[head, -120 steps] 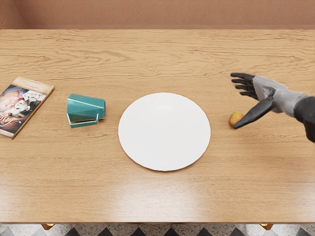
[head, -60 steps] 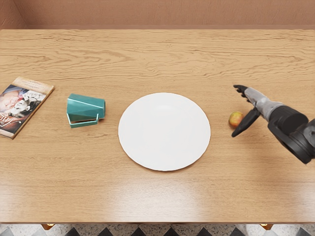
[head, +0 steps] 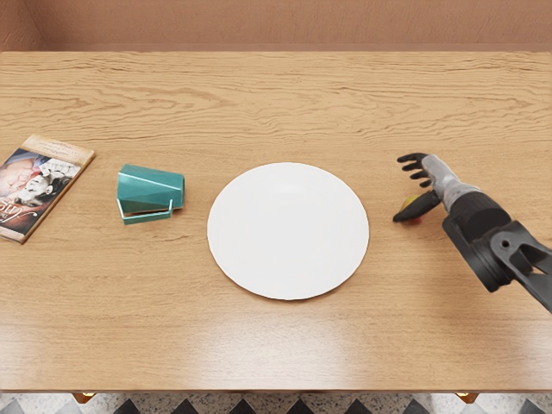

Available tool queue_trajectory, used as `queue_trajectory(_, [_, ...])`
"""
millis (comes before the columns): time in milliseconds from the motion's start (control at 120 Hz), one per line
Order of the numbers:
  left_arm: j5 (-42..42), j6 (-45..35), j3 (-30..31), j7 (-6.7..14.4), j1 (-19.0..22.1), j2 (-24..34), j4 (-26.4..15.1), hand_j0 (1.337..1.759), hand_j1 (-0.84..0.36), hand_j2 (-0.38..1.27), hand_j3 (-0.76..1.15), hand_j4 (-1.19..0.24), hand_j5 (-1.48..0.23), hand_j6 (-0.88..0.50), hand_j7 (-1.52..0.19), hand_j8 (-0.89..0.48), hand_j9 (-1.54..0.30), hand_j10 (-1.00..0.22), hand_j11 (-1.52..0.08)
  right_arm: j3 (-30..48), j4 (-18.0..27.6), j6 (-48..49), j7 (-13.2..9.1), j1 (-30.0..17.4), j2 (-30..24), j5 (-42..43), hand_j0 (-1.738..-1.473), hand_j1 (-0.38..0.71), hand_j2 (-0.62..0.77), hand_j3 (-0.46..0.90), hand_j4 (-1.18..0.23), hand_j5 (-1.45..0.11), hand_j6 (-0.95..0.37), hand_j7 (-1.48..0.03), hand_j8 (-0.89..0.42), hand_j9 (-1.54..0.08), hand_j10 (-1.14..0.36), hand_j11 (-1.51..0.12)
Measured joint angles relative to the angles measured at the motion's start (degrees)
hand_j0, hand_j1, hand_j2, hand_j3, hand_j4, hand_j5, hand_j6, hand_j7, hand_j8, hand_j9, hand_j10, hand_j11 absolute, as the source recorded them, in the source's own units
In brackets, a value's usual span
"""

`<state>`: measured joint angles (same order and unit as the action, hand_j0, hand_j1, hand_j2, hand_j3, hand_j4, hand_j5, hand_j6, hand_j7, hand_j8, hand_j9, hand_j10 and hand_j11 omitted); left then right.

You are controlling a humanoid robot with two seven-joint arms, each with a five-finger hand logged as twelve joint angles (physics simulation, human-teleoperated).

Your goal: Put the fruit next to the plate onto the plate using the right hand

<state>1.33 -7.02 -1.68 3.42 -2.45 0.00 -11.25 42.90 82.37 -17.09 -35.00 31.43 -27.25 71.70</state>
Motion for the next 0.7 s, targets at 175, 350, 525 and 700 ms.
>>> queue_trajectory(175, [0.0, 0.0, 0.0, 0.0, 0.1, 0.0, 0.0, 1.658, 0.35, 0.00, 0.00, 0.00, 0.00, 0.00, 0.00, 0.00, 0.00, 0.00, 0.00, -2.7, 0.0, 0.2, 0.0, 1.0, -1.6, -0.2, -1.658, 0.07, -0.07, 0.00, -0.33, -0.43, -0.33, -0.43, -0.33, -0.43, -0.33, -0.44])
queue_trajectory(350, [0.0, 0.0, 0.0, 0.0, 0.0, 0.0, 0.0, 1.658, 0.35, 0.00, 0.00, 0.00, 0.00, 0.00, 0.00, 0.00, 0.00, 0.00, 0.00, -5.2, -1.5, 0.4, 0.2, 2.1, -2.0, -0.1, -1.658, 0.08, -0.07, 0.00, -0.35, -0.45, -0.35, -0.45, -0.35, -0.45, -0.27, -0.59])
queue_trajectory(525, [0.0, 0.0, 0.0, 0.0, 0.0, 0.0, 0.0, 1.658, 0.35, 0.00, 0.00, 0.00, 0.00, 0.00, 0.00, 0.00, 0.00, 0.00, 0.00, -5.7, -2.2, 0.4, 0.3, 2.3, -1.7, 0.0, -1.657, 0.19, -0.09, 0.00, -0.48, -0.58, -0.46, -0.60, -0.45, -0.57, -0.10, -0.95])
queue_trajectory(700, [0.0, 0.0, 0.0, 0.0, 0.0, 0.0, 0.0, 1.658, 0.35, 0.00, 0.00, 0.00, 0.00, 0.00, 0.00, 0.00, 0.00, 0.00, 0.00, -5.7, -2.4, 0.3, 0.2, 2.3, -1.5, 0.1, -1.654, 0.34, -0.04, 0.00, -0.66, -0.76, -0.54, -0.81, -0.36, -0.73, -0.05, -1.01])
